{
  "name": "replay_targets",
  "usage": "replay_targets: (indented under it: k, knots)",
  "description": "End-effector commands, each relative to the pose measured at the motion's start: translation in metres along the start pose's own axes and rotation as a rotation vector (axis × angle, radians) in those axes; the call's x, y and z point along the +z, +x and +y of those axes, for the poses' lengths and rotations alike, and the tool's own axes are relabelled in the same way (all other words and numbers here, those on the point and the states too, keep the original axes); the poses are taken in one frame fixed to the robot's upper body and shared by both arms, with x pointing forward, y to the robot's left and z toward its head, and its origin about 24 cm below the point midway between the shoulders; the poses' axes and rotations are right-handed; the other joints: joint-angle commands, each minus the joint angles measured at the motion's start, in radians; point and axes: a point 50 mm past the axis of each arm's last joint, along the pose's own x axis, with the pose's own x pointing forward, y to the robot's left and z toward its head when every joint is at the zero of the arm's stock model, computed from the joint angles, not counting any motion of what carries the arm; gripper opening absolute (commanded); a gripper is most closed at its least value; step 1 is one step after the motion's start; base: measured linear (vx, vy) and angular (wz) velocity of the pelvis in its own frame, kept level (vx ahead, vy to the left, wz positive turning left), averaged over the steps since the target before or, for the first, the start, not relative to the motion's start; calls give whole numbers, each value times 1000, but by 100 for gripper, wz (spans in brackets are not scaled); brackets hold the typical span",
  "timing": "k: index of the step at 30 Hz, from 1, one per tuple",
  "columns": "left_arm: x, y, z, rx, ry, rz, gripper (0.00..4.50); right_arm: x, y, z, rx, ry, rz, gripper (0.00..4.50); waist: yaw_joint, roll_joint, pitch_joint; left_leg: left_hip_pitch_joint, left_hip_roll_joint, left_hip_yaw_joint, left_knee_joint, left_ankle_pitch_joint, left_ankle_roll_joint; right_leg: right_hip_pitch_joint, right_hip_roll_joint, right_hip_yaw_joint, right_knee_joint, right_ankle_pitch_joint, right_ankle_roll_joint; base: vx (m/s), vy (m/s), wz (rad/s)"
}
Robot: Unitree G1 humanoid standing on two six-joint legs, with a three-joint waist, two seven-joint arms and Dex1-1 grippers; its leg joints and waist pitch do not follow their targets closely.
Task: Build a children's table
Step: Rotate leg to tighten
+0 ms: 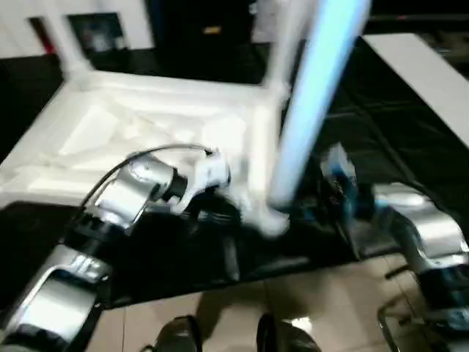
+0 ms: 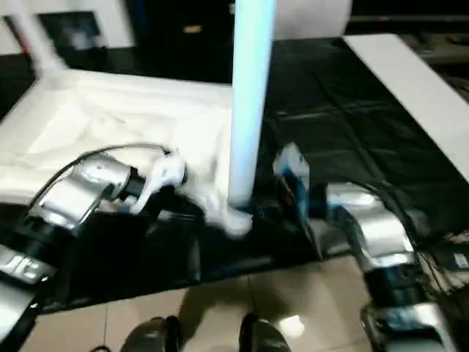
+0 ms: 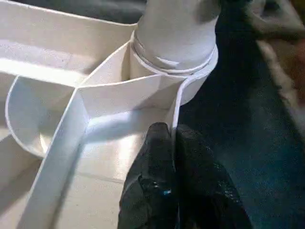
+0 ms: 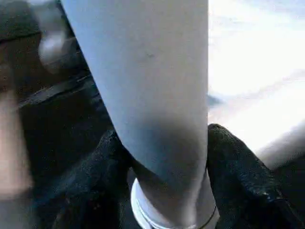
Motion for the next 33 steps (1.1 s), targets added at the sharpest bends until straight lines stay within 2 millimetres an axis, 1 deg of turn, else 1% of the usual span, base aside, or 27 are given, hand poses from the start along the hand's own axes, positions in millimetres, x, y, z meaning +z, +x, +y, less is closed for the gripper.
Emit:
replay_targets:
  k: [1,2,3,4,5,6,7,8,9,10,11,12,14,15,16,19,22,23,24,25,26,27,29,30,31,32,33]
  knots:
    - [18,23,-4,32,-56,-83,0,-2,25,5,-91,64,3,199,4,-6,-84,19,48,-42,-71,-221,23,64,-98,45,-95,-578,-115,0,0,0]
    - [20,28,-1,67,-71,-93,0,-2,30,3,-150,82,-4,198,-11,-11,-90,14,45,-44,-70,-211,27,69,-98,43,-94,-560,-107,0,0,0]
    - [20,28,-1,67,-71,-93,0,-2,30,3,-150,82,-4,198,-15,-10,-88,12,44,-43,-70,-204,34,68,-97,45,-95,-549,-108,0,0,0]
    - [23,33,1,110,-87,-105,0,-2,35,1,-226,102,-7,198,-19,-8,-89,14,41,-38,-67,-198,44,62,-92,45,-98,-537,-110,0,0,0]
    - [27,38,4,152,-104,-118,0,-2,40,-1,-306,108,-3,198,-19,-7,-91,17,41,-38,-66,-199,45,61,-93,46,-96,-531,-112,0,0,0]
    - [30,43,6,189,-117,-129,0,-2,43,-2,-364,114,-2,198,-21,-9,-92,17,37,-34,-64,-183,50,59,-88,46,-95,-514,-115,0,0,0]
    - [33,47,8,230,-132,-139,0,-1,47,-3,-423,131,-7,198,-17,-9,-93,21,39,-34,-64,-184,54,59,-90,47,-98,-510,-117,0,0,0]
    - [35,49,9,249,-136,-145,0,-1,49,-3,-448,147,-13,198,-18,-11,-95,20,39,-32,-64,-176,58,61,-89,48,-95,-497,-118,0,0,0]
    - [40,55,10,283,-136,-155,0,0,54,-2,-499,169,-37,232,-13,-6,-95,25,42,-32,-66,-173,61,56,-88,49,-94,-479,-124,0,0,0]
    - [44,59,10,304,-127,-160,0,0,57,-1,-539,180,-55,265,-15,-2,-96,21,42,-30,-66,-165,64,56,-85,49,-92,-442,-131,0,0,0]
    - [47,62,10,314,-102,-162,0,1,59,0,-575,179,-76,265,-11,1,-100,23,45,-33,-67,-162,59,57,-88,50,-87,-419,-138,0,0,0]
    - [49,63,10,314,-63,-161,0,3,59,-1,-592,164,-93,265,-11,-1,-101,21,47,-34,-68,-159,63,61,-88,49,-83,-379,-148,0,0,0]
    - [49,61,10,304,-29,-161,0,3,55,-3,-610,141,-97,271,-7,0,-103,19,48,-33,-69,-144,71,66,-89,53,-75,-317,-166,0,0,0]
    - [49,61,10,304,-29,-161,0,3,55,-3,-610,141,-97,301,-6,1,-104,19,49,-32,-69,-136,79,67,-88,54,-71,-282,-178,0,0,0]
    - [48,59,9,282,4,-170,0,4,48,-4,-621,88,-85,312,-4,2,-106,18,49,-32,-68,-132,82,71,-90,53,-68,-269,-185,0,0,0]
    - [47,58,8,260,23,-182,0,4,42,-4,-632,80,-84,329,1,-1,-109,16,48,-30,-66,-119,90,74,-91,55,-67,-256,-185,0,0,0]
    - [45,54,7,228,15,-231,0,3,26,-3,-657,19,-67,356,9,0,-116,17,50,-29,-63,-90,99,78,-89,56,-58,-196,-201,0,0,0]
    - [45,52,6,212,12,-257,43,2,19,-2,-667,1,-72,364,10,0,-118,16,50,-29,-63,-87,103,79,-91,56,-56,-183,-206,0,0,0]
    - [45,51,5,201,11,-273,43,2,14,-1,-673,-11,-76,364,12,-1,-121,15,51,-28,-61,-83,108,80,-92,56,-56,-173,-212,0,0,0]
    - [45,49,4,194,12,-286,54,2,9,0,-682,-22,-79,395,12,-3,-124,15,50,-28,-60,-81,109,83,-92,56,-53,-171,-214,0,0,0]
    - [45,47,4,189,12,-294,54,2,5,0,-687,-28,-81,395,15,-1,-126,12,49,-28,-58,-75,113,85,-94,57,-51,-165,-224,0,0,0]
    - [45,46,3,187,13,-299,73,3,2,0,-692,-43,-90,405,15,2,-128,14,52,-28,-58,-78,113,82,-94,56,-53,-171,-231,0,0,0]
    - [43,40,3,204,36,-304,97,6,-7,1,-704,-54,-120,425,15,2,-124,15,53,-27,-59,-108,104,79,-91,55,-59,-219,-219,0,0,0]
    - [41,36,4,220,34,-296,101,8,-10,3,-687,-58,-140,438,16,7,-123,16,52,-29,-59,-130,92,80,-92,52,-63,-270,-202,0,0,0]
    - [39,33,5,231,32,-290,101,10,-12,5,-674,-60,-150,438,15,4,-122,15,52,-29,-60,-140,86,82,-93,52,-64,-289,-192,0,0,0]
    - [35,24,6,259,58,-269,106,10,-16,5,-686,-90,-131,445,13,6,-118,16,53,-31,-62,-159,76,79,-91,52,-70,-335,-170,0,0,0]
    - [35,24,6,259,58,-269,119,10,-16,5,-686,-90,-131,449,9,5,-118,17,51,-31,-63,-168,66,78,-90,51,-73,-374,-153,0,0,0]
